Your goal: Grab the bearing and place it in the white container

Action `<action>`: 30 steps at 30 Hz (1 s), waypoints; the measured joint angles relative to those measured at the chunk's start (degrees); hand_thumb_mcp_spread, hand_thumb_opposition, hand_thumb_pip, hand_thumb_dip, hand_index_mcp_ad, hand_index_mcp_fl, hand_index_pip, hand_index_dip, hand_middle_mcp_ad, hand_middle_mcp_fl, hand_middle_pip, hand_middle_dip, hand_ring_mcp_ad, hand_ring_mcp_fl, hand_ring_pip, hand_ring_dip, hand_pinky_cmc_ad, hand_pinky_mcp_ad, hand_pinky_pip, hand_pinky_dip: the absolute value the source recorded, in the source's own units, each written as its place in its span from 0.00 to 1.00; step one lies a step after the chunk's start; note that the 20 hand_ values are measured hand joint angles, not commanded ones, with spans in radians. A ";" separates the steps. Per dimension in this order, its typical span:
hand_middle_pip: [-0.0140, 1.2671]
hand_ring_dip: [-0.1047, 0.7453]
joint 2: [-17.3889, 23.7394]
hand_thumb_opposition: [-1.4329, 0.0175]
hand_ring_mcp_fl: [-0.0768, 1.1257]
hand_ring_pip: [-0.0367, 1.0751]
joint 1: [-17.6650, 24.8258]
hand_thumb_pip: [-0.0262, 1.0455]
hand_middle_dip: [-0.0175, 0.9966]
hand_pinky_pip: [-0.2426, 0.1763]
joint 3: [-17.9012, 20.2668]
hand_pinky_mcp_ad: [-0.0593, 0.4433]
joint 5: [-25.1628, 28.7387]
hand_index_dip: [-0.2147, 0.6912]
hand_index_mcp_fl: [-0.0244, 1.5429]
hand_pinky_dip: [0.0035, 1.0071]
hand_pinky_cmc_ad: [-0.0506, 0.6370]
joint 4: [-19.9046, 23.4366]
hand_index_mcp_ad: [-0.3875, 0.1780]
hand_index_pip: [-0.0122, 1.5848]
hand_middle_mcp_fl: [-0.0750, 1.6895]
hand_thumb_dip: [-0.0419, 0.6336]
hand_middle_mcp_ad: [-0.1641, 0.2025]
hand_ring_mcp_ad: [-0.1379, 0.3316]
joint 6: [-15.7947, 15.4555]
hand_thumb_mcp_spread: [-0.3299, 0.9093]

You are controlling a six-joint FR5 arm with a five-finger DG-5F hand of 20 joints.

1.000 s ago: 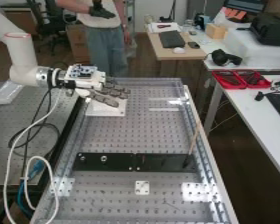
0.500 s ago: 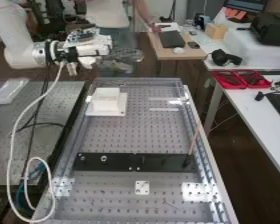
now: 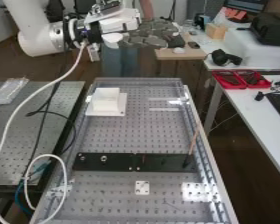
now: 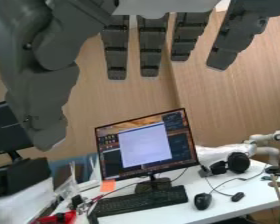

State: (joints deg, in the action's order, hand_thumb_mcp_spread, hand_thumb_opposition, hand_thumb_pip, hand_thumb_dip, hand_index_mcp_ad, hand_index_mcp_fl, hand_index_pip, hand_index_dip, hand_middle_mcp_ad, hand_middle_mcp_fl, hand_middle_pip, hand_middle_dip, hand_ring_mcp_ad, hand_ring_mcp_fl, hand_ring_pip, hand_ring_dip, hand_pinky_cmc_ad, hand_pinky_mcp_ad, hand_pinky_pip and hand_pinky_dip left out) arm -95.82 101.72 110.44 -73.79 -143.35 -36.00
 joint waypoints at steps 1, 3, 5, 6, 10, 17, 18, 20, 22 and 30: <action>0.12 0.23 -0.34 0.48 0.04 0.13 -0.27 0.45 0.24 0.50 -0.60 0.58 -0.29 0.51 0.15 0.15 0.52 -0.25 0.50 0.12 0.12 0.39 0.56 0.50 0.04 0.55; 0.12 0.23 -1.36 0.48 0.04 0.13 -1.00 0.45 0.24 0.50 -2.31 0.58 -1.28 0.53 0.18 0.15 0.53 -1.20 0.50 0.11 0.12 0.39 0.57 0.50 0.13 0.55; 0.12 0.23 -2.12 0.48 0.04 0.13 -1.57 0.45 0.24 0.50 -3.54 0.57 -2.16 0.53 0.18 0.16 0.53 -2.07 0.50 0.10 0.12 0.39 0.57 0.50 0.19 0.55; 0.12 0.23 -2.64 0.48 0.04 0.13 -1.99 0.45 0.24 0.50 -4.35 0.59 -2.86 0.53 0.18 0.16 0.53 -2.65 0.50 0.10 0.12 0.39 0.57 0.50 0.22 0.55; 0.12 0.23 -3.77 0.48 0.04 0.13 -3.02 0.45 0.24 0.50 -6.27 0.60 -4.79 0.53 0.18 0.15 0.54 -4.70 0.50 0.09 0.12 0.39 0.57 0.50 -0.15 0.54; 0.12 0.23 -4.04 0.48 0.04 0.13 -4.86 0.46 0.24 0.51 -8.07 0.60 -7.68 0.53 0.19 0.15 0.53 -8.09 0.50 0.08 0.12 0.39 0.57 0.50 -1.25 0.54; 0.12 0.23 -3.94 0.48 0.04 0.13 -5.01 0.46 0.24 0.51 -8.12 0.60 -7.88 0.53 0.19 0.15 0.53 -8.22 0.50 0.08 0.12 0.39 0.57 0.50 -1.38 0.54; 0.12 0.23 -3.62 0.48 0.04 0.13 -5.31 0.46 0.24 0.51 -8.15 0.60 -8.41 0.53 0.19 0.15 0.53 -8.44 0.50 0.08 0.12 0.39 0.57 0.51 -1.84 0.55; 0.12 0.23 -3.21 0.48 0.04 0.13 -5.77 0.46 0.24 0.51 -8.14 0.60 -9.01 0.53 0.19 0.15 0.55 -8.64 0.50 0.08 0.12 0.39 0.57 0.50 -2.12 0.55; 0.12 0.23 -1.76 0.48 0.04 0.13 -7.55 0.46 0.24 0.51 -8.64 0.61 -11.84 0.53 0.19 0.17 0.55 -11.18 0.50 0.08 0.12 0.39 0.57 0.50 -3.14 0.55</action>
State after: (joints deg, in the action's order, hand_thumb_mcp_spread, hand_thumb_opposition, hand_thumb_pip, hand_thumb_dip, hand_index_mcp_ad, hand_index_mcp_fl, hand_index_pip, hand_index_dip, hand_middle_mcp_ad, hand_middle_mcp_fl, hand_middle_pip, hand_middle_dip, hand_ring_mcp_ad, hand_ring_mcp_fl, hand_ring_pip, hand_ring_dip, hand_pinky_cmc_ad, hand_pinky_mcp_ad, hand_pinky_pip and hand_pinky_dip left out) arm -97.57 94.17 101.80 -85.64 -154.53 -39.14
